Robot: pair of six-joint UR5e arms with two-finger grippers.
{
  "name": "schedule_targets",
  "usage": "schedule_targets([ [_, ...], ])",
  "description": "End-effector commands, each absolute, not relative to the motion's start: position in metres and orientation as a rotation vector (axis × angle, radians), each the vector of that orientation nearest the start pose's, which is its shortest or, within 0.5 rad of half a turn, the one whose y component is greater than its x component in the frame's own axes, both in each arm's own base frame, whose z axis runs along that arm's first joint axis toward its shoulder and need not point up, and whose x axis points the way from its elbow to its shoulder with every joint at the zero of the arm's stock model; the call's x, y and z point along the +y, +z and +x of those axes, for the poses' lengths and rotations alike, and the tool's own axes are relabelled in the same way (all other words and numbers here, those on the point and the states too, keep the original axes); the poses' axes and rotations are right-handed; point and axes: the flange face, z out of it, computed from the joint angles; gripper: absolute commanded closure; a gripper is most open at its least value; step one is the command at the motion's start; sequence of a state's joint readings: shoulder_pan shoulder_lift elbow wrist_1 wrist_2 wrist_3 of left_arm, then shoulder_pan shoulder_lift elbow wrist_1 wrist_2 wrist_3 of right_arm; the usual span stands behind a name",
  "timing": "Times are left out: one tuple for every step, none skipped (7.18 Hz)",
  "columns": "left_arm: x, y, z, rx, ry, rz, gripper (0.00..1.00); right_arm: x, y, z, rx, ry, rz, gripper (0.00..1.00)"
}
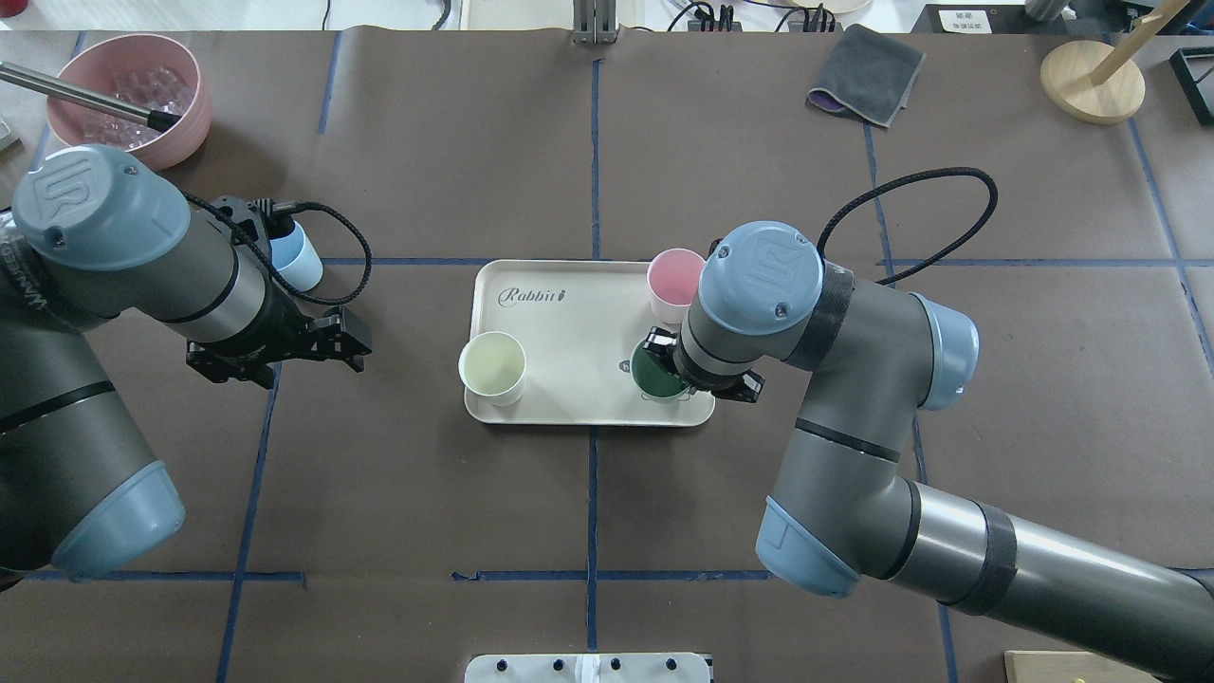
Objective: Place all cups on tray
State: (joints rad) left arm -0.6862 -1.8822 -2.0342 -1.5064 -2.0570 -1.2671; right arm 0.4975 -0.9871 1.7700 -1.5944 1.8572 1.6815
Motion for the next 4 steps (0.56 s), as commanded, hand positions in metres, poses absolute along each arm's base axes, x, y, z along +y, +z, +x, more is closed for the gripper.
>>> schedule_targets([
  [-0.412, 0.294, 0.365, 0.835, -0.188, -0.078, 0.00, -0.401, 0.252, -0.525, -0.777, 0.461, -0.106, 0.52],
  [-0.412, 0.295, 0.366, 0.833, -0.186, -0.079, 0.00, -0.403, 0.249, -0.524, -0.776, 0.459, -0.073, 0.05],
  [-0.412, 0.296, 0.366, 0.831, -0.185, -0.080, 0.00, -0.409, 0.247, -0.519, -0.779, 0.453, -0.060, 0.01],
  [-0.412, 0.296, 0.367, 0.830, -0.187, -0.081, 0.00, -0.415, 0.244, -0.508, -0.788, 0.411, -0.040, 0.01],
])
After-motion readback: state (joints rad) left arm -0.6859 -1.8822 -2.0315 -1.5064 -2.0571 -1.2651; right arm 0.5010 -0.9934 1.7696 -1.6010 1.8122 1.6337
